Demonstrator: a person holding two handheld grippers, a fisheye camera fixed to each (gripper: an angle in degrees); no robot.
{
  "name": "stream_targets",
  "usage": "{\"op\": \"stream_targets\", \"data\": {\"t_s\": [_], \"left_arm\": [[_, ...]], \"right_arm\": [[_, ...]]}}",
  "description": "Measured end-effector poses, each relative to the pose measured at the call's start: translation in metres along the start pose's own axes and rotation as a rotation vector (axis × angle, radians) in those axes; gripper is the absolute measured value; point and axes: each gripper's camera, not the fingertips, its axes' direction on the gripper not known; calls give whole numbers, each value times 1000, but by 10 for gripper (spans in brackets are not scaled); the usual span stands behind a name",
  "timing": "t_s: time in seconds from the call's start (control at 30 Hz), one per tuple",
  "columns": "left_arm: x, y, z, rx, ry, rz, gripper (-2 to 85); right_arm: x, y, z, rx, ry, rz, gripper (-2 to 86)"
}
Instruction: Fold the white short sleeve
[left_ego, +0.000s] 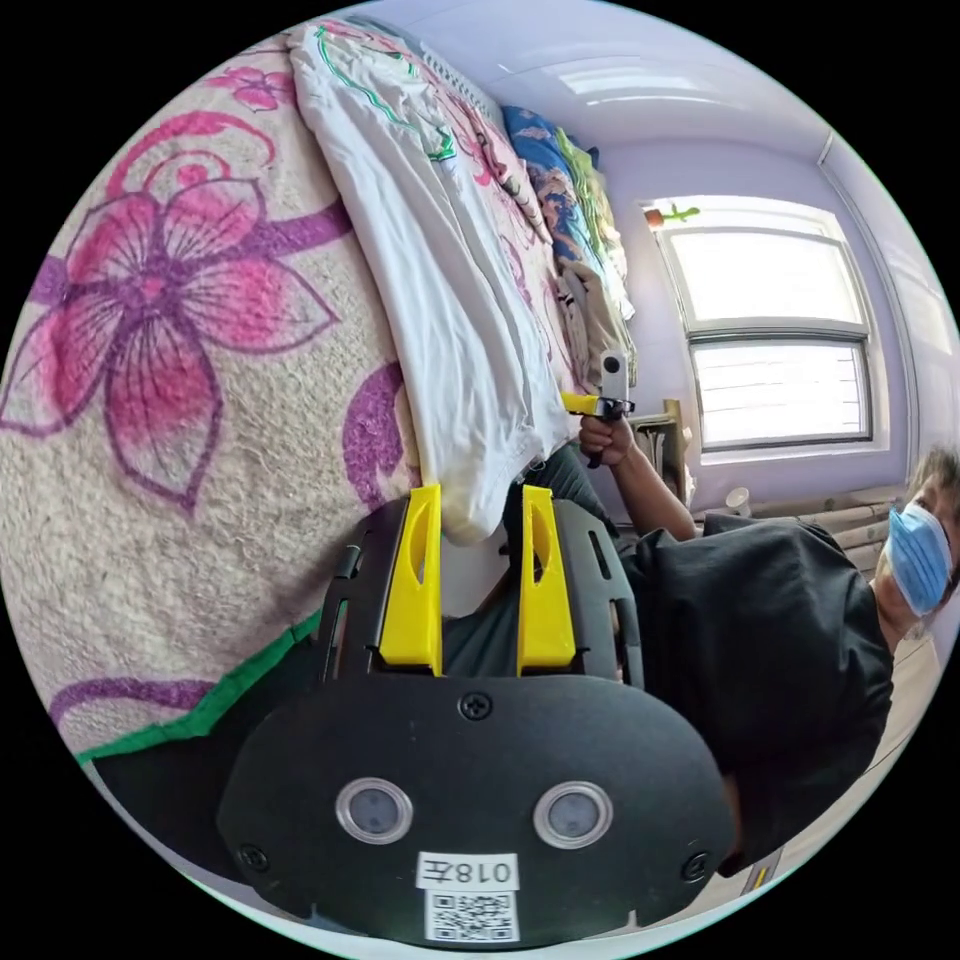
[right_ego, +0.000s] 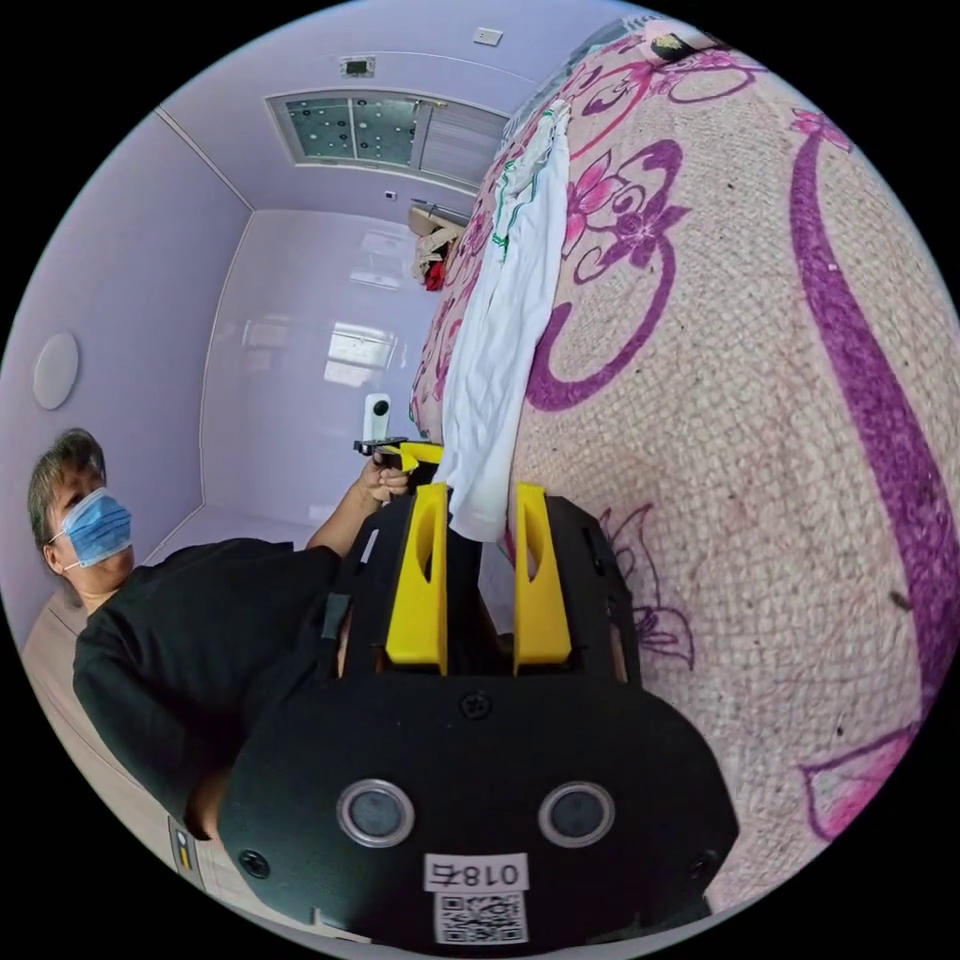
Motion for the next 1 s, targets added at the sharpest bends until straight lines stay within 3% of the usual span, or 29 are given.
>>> {"op": "stream_targets", "data": {"t_s": [0.23,0.43,0.87,1.0], "left_arm": [[-3,-11,1,20,73,-51,123],[15,-7,-24,55,-58,-55,135],[-18,-32,-3,15,189,-126,138],[-22,-39,12,16,171,-131,136]], "right_arm": [[34,-15,23,-83,-48,20,129],[57,-20,21,-65,-72,51,134],[91,-36,33,-71,-120,84,130],[95,-46,42,-93,-124,86,123]]}}
